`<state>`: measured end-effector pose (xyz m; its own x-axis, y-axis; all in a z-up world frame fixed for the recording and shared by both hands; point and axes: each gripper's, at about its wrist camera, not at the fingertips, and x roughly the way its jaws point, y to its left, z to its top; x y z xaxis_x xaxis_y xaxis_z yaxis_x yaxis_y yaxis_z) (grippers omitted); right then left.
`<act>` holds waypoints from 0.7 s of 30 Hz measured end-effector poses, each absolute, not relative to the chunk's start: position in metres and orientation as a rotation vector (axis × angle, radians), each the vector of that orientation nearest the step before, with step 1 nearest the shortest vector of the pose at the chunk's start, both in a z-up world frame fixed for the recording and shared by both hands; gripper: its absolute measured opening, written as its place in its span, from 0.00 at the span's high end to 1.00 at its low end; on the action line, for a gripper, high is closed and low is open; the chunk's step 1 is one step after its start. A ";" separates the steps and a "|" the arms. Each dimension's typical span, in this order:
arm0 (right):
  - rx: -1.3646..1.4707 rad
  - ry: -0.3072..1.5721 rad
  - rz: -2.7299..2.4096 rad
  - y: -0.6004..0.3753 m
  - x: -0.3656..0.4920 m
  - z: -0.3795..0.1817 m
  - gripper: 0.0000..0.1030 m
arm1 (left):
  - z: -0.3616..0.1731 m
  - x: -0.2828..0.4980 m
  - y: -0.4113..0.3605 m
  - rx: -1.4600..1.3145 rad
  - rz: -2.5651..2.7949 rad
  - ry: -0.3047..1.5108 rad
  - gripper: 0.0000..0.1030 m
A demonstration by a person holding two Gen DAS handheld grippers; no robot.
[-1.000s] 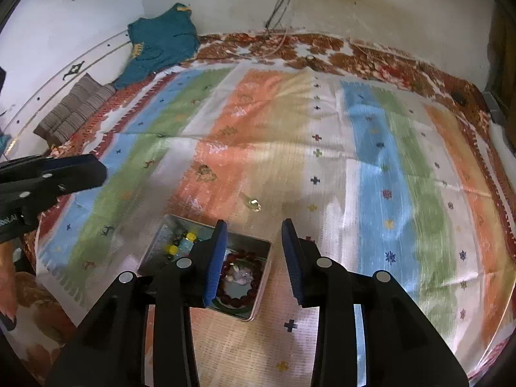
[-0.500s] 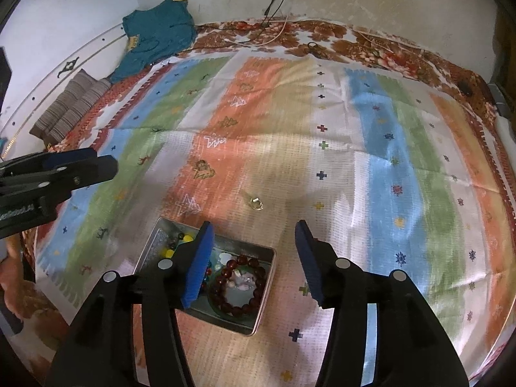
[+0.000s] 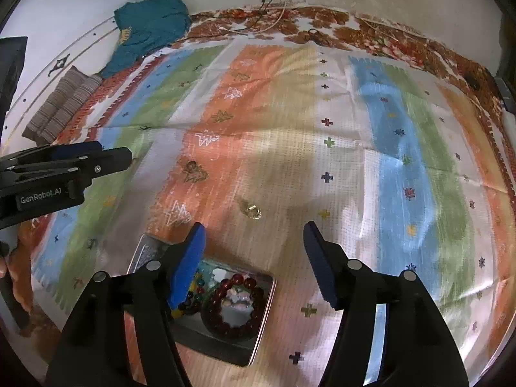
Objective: Organize jewelry
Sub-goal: 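Move both open tools to the silver ring and gold ring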
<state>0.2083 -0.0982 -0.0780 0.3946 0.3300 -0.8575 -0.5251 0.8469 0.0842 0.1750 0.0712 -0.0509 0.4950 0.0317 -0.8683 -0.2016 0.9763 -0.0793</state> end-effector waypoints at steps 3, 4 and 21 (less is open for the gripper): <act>-0.192 1.063 0.562 -0.096 0.216 -0.084 0.39 | -0.056 0.183 0.071 -0.177 0.139 1.059 0.41; -0.180 1.074 0.566 -0.095 0.219 -0.087 0.39 | -0.057 0.186 0.072 -0.178 0.140 1.062 0.41; -0.226 1.140 0.578 -0.070 0.241 -0.116 0.39 | -0.089 0.221 0.082 -0.160 0.167 1.136 0.41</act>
